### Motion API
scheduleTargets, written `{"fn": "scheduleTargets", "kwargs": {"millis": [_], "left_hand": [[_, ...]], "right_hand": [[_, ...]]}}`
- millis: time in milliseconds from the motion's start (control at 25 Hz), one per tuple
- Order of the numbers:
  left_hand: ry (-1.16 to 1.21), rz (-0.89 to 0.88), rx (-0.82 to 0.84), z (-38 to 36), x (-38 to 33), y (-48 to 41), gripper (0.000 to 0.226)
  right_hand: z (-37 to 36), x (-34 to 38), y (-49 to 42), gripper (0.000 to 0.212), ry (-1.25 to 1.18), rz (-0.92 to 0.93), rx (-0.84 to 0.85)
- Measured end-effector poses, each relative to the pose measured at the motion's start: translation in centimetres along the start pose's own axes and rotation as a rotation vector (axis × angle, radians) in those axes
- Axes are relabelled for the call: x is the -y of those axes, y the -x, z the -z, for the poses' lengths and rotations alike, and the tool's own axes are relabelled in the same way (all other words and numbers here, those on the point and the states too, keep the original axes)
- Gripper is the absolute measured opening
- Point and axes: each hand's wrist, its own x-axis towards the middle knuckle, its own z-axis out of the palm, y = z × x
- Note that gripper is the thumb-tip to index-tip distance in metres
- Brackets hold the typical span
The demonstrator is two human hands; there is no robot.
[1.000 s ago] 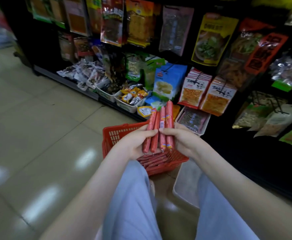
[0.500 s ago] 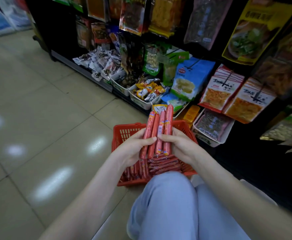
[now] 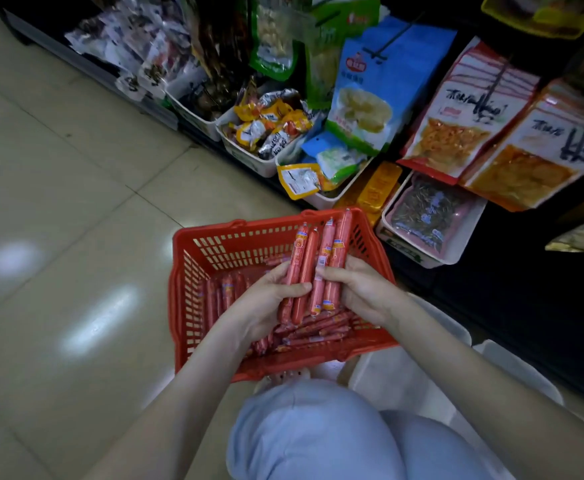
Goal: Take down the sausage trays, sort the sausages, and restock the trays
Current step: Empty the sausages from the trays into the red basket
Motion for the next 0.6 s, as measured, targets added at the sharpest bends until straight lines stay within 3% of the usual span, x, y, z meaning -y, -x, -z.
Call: {"fn": "scheduleTargets", "kwargs": {"millis": [160,280,400,600], "left_hand": [[0.003,0.132,-0.159,2.1,1.9,-2.6,0.029],[-0.102,0.190,-0.276,3.8,3.2,-3.5,0.023],[-0.486,0.164,-0.326,5.7,4.3,-4.6,0.034],[-1.075,0.097,-0.153,7.4,7.0,-10.0,0.065]], "right_hand": [[2.4,-2.3,-2.4,0.022,-0.077,-0.060,-0.090],[4.5,-3.7,-3.6,0.026,-0.042,-0.096,-0.208],[6.7,-5.1,-4.7,0.034,-0.004,-0.114,-0.296],[9.4,-7.0,-5.8,0.029,0.061,-0.140,-0.351]]}}
